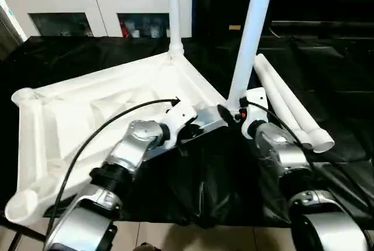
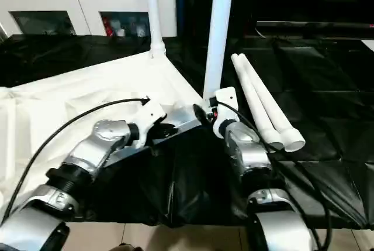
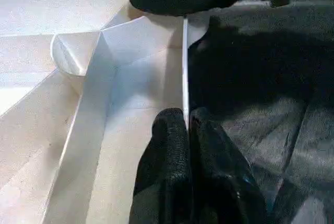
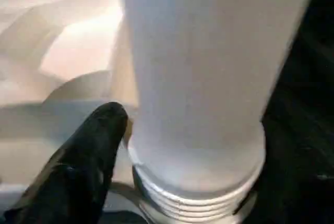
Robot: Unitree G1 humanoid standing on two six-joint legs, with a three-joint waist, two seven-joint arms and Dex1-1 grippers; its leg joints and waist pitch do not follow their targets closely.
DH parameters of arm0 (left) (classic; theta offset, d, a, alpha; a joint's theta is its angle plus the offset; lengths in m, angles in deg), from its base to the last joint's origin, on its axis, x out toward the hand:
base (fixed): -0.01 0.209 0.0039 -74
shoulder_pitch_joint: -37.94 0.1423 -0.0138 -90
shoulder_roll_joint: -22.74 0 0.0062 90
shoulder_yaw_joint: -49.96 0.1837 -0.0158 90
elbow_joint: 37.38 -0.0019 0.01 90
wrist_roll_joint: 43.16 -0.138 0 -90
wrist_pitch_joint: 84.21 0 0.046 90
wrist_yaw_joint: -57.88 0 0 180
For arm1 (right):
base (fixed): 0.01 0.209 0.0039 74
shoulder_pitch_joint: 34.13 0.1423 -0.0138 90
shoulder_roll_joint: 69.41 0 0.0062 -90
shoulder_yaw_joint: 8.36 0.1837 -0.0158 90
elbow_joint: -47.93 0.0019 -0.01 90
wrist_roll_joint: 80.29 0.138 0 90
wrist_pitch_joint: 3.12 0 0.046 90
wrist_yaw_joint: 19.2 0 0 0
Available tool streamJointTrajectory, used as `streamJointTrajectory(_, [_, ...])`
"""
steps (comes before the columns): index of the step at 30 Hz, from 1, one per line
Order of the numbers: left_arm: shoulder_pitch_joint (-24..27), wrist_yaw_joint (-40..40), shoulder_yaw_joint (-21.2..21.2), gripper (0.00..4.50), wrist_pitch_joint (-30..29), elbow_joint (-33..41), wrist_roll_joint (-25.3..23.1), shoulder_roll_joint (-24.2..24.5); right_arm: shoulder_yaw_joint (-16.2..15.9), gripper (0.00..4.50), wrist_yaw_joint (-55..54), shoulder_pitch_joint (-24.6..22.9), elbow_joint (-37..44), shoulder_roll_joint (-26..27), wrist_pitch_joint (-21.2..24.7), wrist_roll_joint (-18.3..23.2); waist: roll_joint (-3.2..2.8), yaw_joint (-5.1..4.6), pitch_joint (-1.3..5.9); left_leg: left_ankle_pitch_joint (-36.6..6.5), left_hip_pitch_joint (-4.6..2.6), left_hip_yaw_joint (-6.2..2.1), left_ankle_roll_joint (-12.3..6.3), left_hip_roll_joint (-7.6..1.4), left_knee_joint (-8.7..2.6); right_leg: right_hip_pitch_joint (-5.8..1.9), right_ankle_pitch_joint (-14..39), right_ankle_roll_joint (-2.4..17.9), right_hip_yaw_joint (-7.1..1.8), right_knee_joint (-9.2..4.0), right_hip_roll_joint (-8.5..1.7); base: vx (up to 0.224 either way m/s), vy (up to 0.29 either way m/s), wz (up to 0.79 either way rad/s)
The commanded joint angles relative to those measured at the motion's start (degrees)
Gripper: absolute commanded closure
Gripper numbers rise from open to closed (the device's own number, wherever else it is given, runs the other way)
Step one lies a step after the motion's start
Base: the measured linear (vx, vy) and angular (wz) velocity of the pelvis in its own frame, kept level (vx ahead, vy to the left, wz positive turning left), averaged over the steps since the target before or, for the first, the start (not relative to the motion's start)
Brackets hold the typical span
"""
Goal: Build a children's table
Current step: Rotate leg to tighten
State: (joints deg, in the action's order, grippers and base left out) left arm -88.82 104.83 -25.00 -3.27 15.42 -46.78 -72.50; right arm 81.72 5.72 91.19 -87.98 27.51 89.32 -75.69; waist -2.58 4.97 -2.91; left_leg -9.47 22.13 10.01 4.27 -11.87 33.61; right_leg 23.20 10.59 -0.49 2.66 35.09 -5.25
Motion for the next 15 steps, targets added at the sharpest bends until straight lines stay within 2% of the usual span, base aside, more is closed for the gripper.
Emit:
streamJointTrajectory(1, [0.1,2.5,0.1,4.50,2.1,3.0,1.3,0.5,-2.1,0.43,3.5,-0.9,2.7,-0.5,1.0,-0.4,0.78,0.08,4.16,-10.9,-0.72,0.20,-2.53,-0.54,-3.66,-2.88,6.7,13.1,-1.44,-3.86,-2.18,0.000,0.000,0.00])
streamJointTrajectory(3, [1.3,5.5,0.0,4.50,3.3,4.5,2.3,2.4,-2.7,0.43,8.3,-2.8,6.4,-3.4,2.2,-0.1,0.80,0.22,4.15,-10.2,-0.71,0.20,-2.90,-0.61,-3.63,-2.99,5.3,13.4,-1.41,-3.73,-2.13,0.000,0.000,0.00])
streamJointTrajectory(4, [1.7,6.4,0.0,4.50,3.5,5.0,2.6,2.9,-2.9,0.43,9.9,-3.4,7.5,-4.2,2.6,0.1,0.37,0.24,4.19,-10.1,-0.72,0.15,-3.18,-0.66,-3.60,-3.04,4.2,13.5,-1.34,-3.67,-2.01,0.000,0.000,0.00])
streamJointTrajectory(6, [2.7,9.6,0.1,4.50,4.3,6.3,3.6,4.3,-3.6,0.43,14.6,-4.8,10.5,-6.6,3.4,0.8,0.34,0.35,4.26,-9.9,-0.71,0.20,-3.54,-0.73,-3.48,-3.05,2.6,14.1,-1.35,-3.46,-2.00,0.000,0.000,0.00])
streamJointTrajectory(8, [3.4,12.6,0.6,4.50,5.2,7.3,4.3,5.5,-4.4,0.43,18.3,-5.9,12.8,-8.4,4.0,1.6,0.21,0.32,4.17,-10.9,-0.76,0.27,-3.46,-0.71,-3.49,-3.00,3.3,14.6,-1.35,-3.51,-1.99,0.000,0.000,0.00])
streamJointTrajectory(13, [4.6,18.4,1.5,4.50,6.7,9.2,5.3,8.0,-7.1,0.43,27.2,-8.3,18.1,-12.5,6.0,3.2,0.16,0.45,3.98,-13.2,-0.87,0.30,-3.01,-0.89,-3.70,-2.86,6.8,14.3,-1.39,-3.81,-2.01,0.000,0.000,0.00])
streamJointTrajectory(14, [4.8,19.9,1.4,4.50,6.5,9.8,5.6,8.8,-8.3,0.43,30.5,-9.3,20.3,-14.0,7.0,3.4,0.41,0.55,3.98,-13.5,-1.00,0.37,-2.96,-0.93,-3.70,-2.78,7.3,14.2,-1.45,-3.91,-2.00,0.000,0.000,0.00])
streamJointTrajectory(15, [4.8,20.1,1.4,4.50,6.5,9.9,5.7,9.0,-8.5,0.43,31.1,-9.5,20.8,-14.3,7.3,3.4,0.39,0.63,3.93,-13.5,-0.93,0.29,-2.96,-0.93,-3.72,-2.89,7.4,14.2,-1.42,-3.84,-1.97,0.000,0.000,0.00])
